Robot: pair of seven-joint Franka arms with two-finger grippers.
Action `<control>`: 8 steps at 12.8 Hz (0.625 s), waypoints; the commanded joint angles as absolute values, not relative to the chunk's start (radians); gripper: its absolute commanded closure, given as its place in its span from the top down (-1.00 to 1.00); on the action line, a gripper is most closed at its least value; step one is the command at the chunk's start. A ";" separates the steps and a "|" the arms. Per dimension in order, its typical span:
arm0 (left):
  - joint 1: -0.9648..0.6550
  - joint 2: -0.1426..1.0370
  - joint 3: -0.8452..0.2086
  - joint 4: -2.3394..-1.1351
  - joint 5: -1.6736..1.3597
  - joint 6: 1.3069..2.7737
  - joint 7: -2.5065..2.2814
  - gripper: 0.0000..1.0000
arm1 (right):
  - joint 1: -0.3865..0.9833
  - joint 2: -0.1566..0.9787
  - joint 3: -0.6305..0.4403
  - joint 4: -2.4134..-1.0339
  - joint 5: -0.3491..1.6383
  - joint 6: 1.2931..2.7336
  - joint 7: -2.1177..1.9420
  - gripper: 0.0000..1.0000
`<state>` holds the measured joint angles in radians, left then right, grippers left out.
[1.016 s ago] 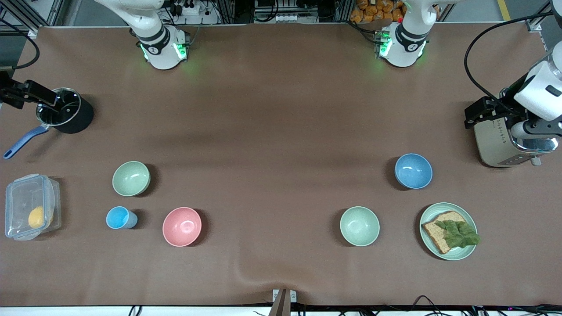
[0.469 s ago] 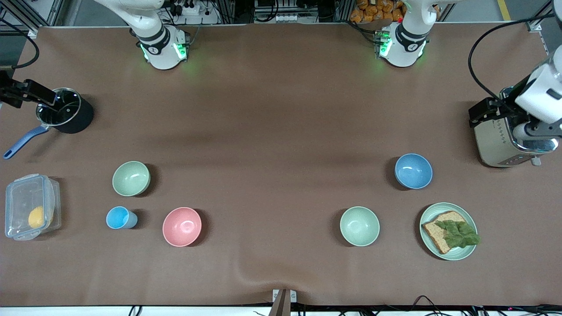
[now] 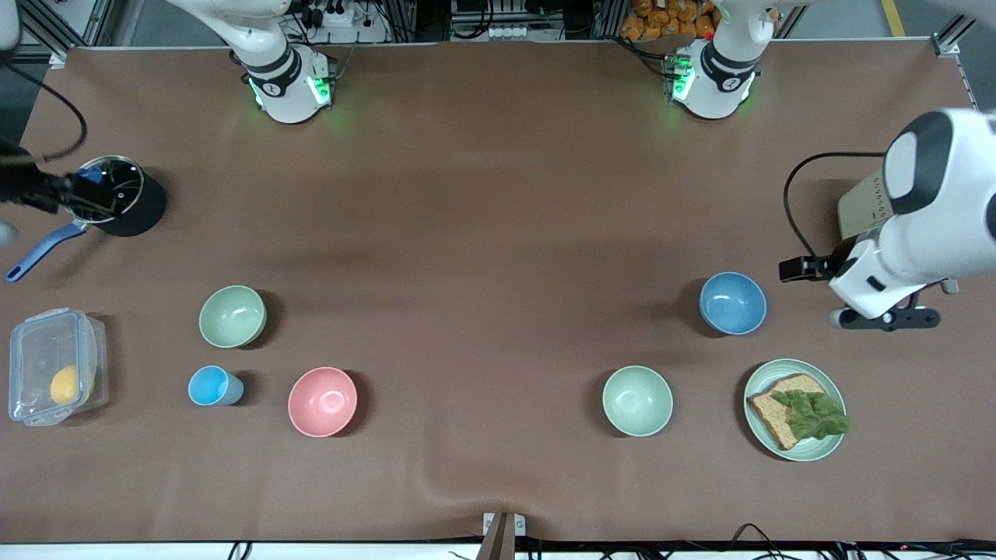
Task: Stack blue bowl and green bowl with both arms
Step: 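Move both grippers toward the green bowl and the blue bowl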
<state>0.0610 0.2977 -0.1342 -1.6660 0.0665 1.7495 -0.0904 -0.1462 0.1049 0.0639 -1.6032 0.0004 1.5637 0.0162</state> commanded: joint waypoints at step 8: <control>0.118 0.428 -0.138 -1.868 0.123 2.115 -0.110 1.00 | -0.124 0.603 0.057 -1.578 -0.003 1.971 -0.035 1.00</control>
